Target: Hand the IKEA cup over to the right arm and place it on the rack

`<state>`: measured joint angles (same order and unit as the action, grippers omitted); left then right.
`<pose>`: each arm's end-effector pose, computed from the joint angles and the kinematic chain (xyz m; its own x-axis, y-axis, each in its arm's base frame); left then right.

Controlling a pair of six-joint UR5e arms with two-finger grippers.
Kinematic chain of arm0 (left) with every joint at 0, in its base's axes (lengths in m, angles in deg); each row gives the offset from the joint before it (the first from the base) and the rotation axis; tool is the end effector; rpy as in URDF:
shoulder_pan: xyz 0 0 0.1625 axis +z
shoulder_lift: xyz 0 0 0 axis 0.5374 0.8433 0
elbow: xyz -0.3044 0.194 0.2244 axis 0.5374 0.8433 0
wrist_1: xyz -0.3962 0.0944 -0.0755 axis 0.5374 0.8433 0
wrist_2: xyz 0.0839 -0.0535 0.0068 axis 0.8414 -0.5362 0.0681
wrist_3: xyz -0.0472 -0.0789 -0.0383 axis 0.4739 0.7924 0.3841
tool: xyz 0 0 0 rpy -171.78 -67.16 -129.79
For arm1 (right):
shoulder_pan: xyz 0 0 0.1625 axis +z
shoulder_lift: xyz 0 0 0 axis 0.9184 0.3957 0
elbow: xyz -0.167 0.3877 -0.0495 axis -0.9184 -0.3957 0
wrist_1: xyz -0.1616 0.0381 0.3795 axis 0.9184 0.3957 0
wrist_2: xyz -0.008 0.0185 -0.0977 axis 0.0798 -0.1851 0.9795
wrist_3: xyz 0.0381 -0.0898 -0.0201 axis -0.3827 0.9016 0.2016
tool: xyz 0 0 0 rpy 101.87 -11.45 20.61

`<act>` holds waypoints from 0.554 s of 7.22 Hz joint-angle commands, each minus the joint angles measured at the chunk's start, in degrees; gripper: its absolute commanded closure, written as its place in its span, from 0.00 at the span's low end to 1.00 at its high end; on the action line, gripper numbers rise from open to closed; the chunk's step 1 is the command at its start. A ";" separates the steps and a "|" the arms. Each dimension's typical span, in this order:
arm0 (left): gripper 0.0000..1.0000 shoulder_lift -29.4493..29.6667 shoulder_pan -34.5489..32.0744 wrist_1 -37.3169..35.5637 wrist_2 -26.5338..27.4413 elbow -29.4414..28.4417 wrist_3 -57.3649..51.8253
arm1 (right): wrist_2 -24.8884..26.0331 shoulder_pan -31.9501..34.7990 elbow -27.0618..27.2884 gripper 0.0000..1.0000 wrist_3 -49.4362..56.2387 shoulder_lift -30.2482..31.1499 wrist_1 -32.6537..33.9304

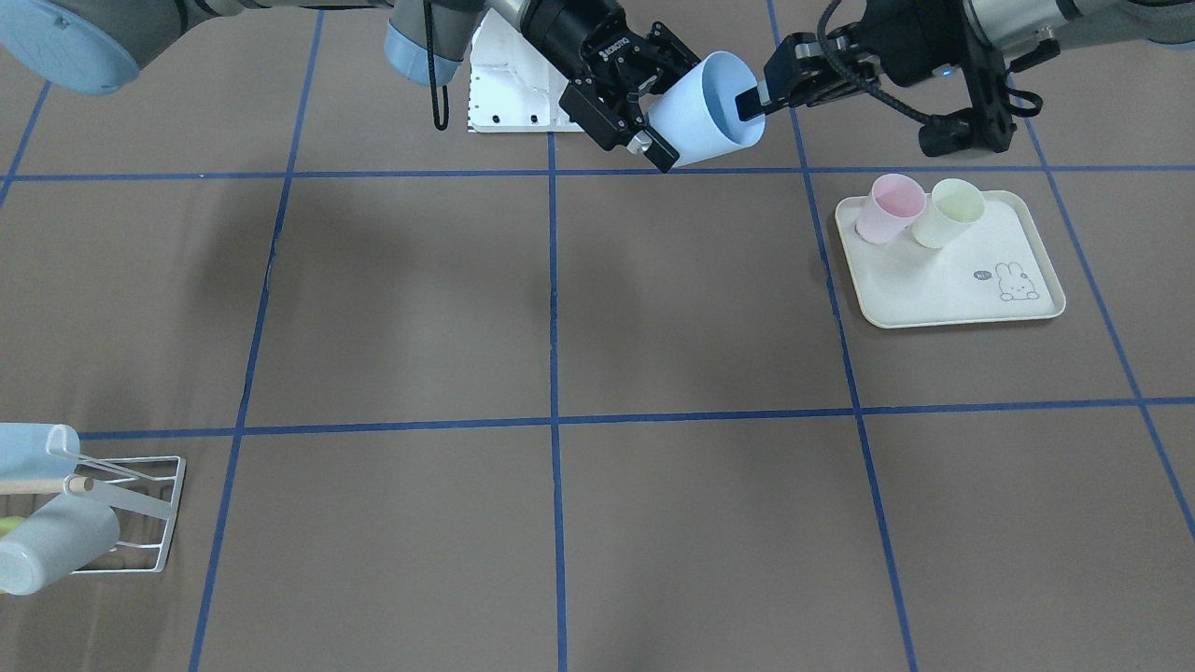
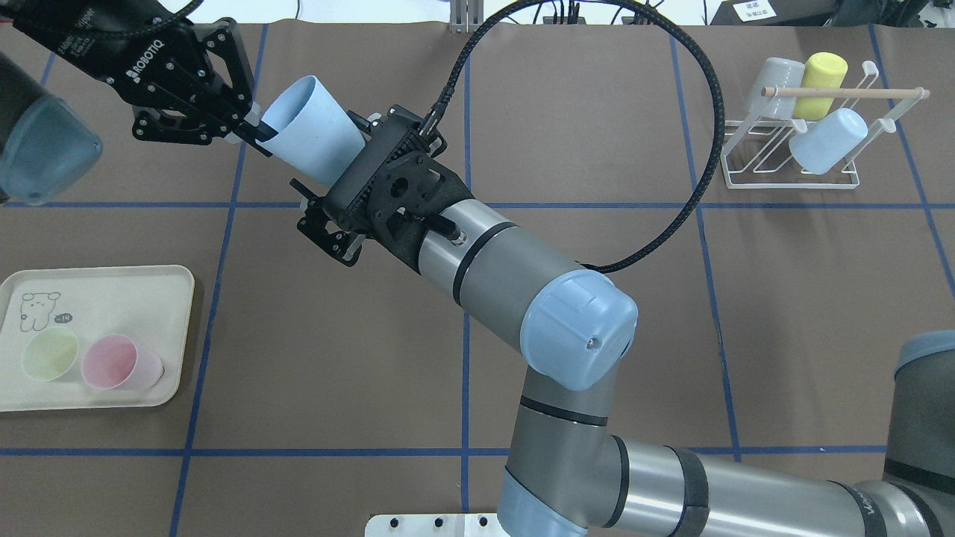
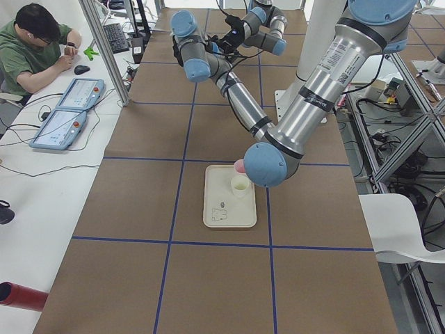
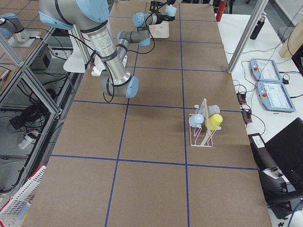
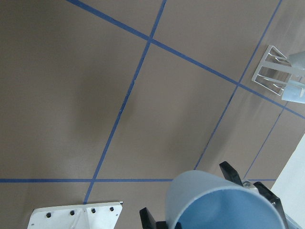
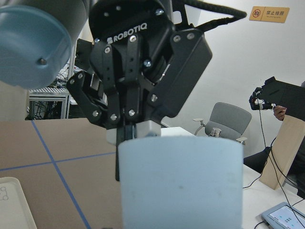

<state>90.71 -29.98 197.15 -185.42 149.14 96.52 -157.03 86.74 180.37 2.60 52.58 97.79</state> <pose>0.2177 -0.5008 0.1390 0.1536 -0.3762 -0.9137 -0.1412 0.9068 -0.3971 -0.4963 -0.3639 0.0333 0.6044 -0.7492 0.2710 -0.3974 0.0114 0.9176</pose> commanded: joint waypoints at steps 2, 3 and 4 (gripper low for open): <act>1.00 0.03 0.00 0.00 0.00 0.00 0.00 | 0.01 0.08 0.14 0.18 0.45 0.15 0.07; 1.00 0.03 0.00 0.00 0.00 0.00 -0.09 | 0.09 0.00 0.14 0.23 1.24 0.15 0.16; 1.00 0.03 0.00 0.09 0.00 0.00 -0.09 | 0.09 -0.01 0.23 0.32 1.16 0.15 0.16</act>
<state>90.73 -29.98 197.17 -185.42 149.14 96.46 -156.94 86.76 180.53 3.50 52.73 97.92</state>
